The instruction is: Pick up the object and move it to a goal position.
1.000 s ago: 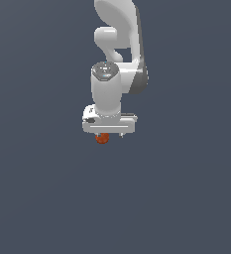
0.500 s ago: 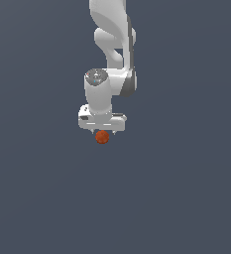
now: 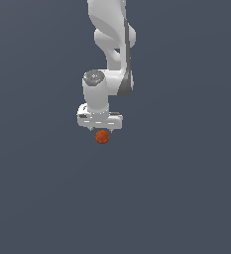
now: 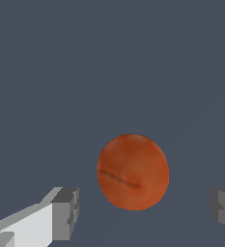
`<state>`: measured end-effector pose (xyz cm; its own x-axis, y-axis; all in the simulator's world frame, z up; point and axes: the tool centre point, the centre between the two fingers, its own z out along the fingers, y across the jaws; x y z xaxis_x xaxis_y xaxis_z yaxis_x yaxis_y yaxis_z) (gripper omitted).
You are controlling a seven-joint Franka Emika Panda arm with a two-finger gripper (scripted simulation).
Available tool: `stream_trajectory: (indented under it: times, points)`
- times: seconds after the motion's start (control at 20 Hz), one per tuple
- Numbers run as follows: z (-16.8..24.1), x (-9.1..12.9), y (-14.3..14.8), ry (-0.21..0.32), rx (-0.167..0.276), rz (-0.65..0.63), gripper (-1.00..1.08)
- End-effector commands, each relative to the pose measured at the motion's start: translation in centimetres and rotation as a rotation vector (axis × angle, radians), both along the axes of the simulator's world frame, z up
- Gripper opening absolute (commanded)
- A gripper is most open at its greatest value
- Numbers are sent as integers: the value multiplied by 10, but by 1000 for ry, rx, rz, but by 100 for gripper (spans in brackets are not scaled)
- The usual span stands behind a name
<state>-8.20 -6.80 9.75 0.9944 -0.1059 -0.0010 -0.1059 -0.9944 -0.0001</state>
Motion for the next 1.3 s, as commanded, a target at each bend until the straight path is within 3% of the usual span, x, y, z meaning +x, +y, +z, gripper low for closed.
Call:
stream_trajectory:
  times: [0.0,0.85,0.9,1.25]
  points:
    - [0,0,0,0,0,0,100]
    - [-51,-1,0,-1,0,-1,100]
    - [-51,-1,0,-1,0,-1,-100]
    - [-51,-1,0,-1,0,-1,-100]
